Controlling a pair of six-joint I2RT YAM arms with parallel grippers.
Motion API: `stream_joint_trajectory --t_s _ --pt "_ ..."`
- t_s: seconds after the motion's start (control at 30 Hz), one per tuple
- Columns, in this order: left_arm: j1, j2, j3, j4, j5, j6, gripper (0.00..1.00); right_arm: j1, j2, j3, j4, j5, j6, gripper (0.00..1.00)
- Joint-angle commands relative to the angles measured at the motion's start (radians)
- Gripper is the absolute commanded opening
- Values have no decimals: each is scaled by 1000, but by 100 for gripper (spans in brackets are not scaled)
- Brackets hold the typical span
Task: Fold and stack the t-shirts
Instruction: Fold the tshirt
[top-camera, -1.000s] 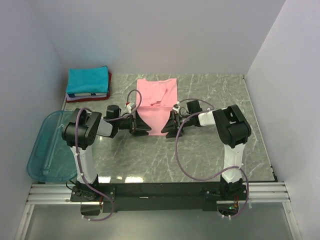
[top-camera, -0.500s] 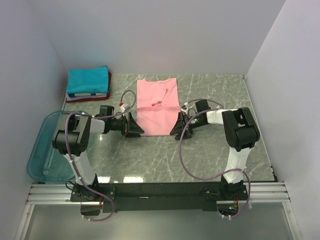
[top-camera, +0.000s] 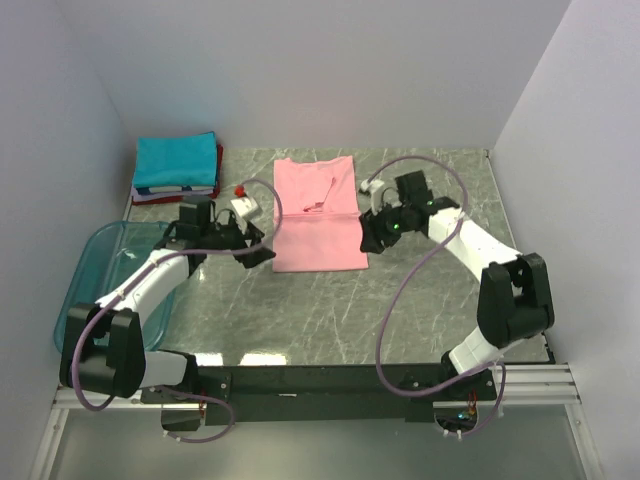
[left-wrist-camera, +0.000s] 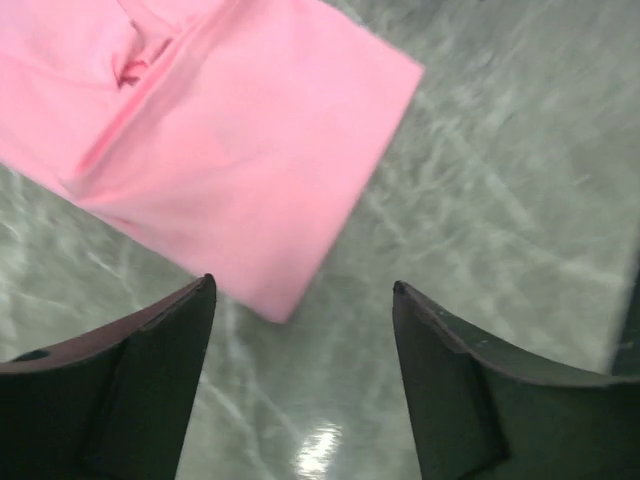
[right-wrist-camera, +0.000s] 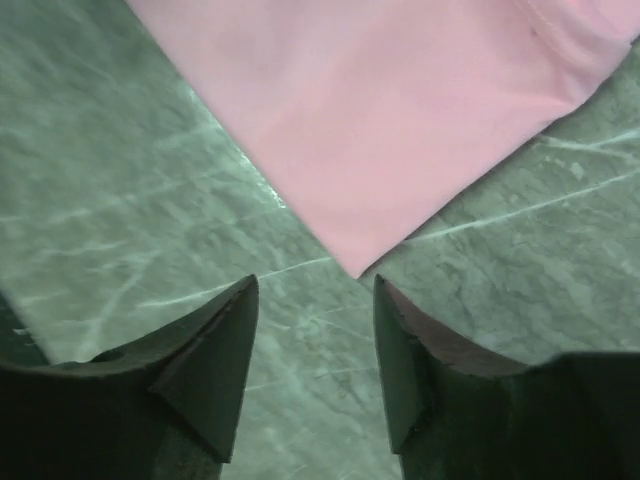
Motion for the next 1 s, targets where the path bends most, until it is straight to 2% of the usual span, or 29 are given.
stream_joint_trajectory --t_s 0.0,0.03,0.13,0.23,0.33,0.5,0.7,0.97 --pt "-66 -19 -71 9 -194 341 72 100 -71 -107 110 274 -214 55" --pt "-90 -23 -79 11 -223 423 66 122 -82 -127 137 303 -256 52" --pt "-168 -20 -117 43 -271 560 60 206 -96 -185 226 386 -319 46" --pt "-243 -4 -160 92 -323 664 53 254 -72 -204 267 420 -362 42" --pt "-281 32 -190 147 -346 717 50 275 -39 -219 302 431 -388 40" --pt "-313 90 -213 204 -386 752 49 294 13 -233 339 441 -417 38" --pt "-319 165 -167 203 -407 771 46 295 51 -244 324 426 -442 38" --pt "-319 233 -118 155 -426 803 43 295 57 -282 306 435 -489 45"
